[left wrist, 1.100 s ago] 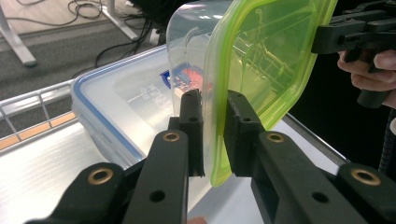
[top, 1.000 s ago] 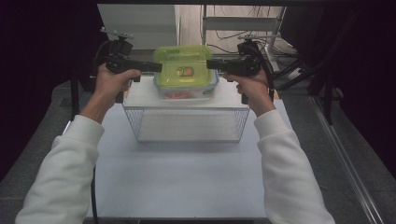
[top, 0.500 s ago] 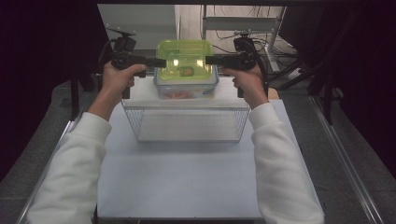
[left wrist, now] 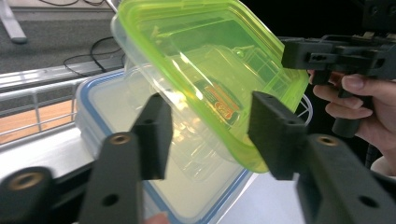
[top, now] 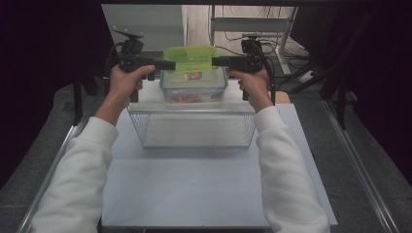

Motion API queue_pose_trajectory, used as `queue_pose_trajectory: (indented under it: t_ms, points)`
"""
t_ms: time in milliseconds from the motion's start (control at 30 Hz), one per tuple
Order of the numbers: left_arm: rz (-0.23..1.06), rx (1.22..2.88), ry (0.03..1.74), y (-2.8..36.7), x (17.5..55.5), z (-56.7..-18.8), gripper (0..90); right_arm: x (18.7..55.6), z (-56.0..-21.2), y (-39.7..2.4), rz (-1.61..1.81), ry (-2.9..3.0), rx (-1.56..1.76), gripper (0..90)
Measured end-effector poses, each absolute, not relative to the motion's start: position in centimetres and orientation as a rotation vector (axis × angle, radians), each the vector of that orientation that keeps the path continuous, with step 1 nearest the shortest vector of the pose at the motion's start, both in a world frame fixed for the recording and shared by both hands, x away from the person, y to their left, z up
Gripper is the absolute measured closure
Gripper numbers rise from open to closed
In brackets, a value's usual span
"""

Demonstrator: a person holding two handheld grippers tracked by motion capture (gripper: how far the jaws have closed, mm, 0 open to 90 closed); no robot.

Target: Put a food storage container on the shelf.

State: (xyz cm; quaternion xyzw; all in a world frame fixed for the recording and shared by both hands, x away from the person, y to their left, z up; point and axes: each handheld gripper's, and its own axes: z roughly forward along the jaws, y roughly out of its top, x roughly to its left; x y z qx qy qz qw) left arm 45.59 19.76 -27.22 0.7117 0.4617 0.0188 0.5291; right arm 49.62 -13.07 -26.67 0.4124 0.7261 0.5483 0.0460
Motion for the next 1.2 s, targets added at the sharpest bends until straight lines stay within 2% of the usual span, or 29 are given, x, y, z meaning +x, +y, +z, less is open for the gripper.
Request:
queue_pose_trajectory:
  t_ms: [133,233,367,667,1000,1200]
  points:
    - [0.059,1.688,1.105,19.3,45.8,-27.4,39.1,49.3,-26.5,-13.0,1.664,2.211,1.268,54.5]
    - [0.077,1.672,1.101,19.3,45.8,-27.3,33.0,48.9,-26.5,-12.9,1.653,2.224,1.256,47.9]
    - [0.094,1.671,1.114,19.6,45.7,-27.3,25.7,48.4,-26.3,-13.1,1.649,2.225,1.242,47.0]
    - [0.120,1.697,1.097,20.1,44.8,-26.9,21.6,47.8,-26.1,-13.9,1.682,2.210,1.253,36.9]
    - [0.093,1.676,1.080,21.5,43.0,-27.5,23.3,46.7,-25.6,-15.1,1.728,2.217,1.233,36.6]
    - [0.090,1.671,1.073,22.8,40.6,-28.1,24.2,45.4,-25.8,-16.6,1.752,2.243,1.210,36.5]
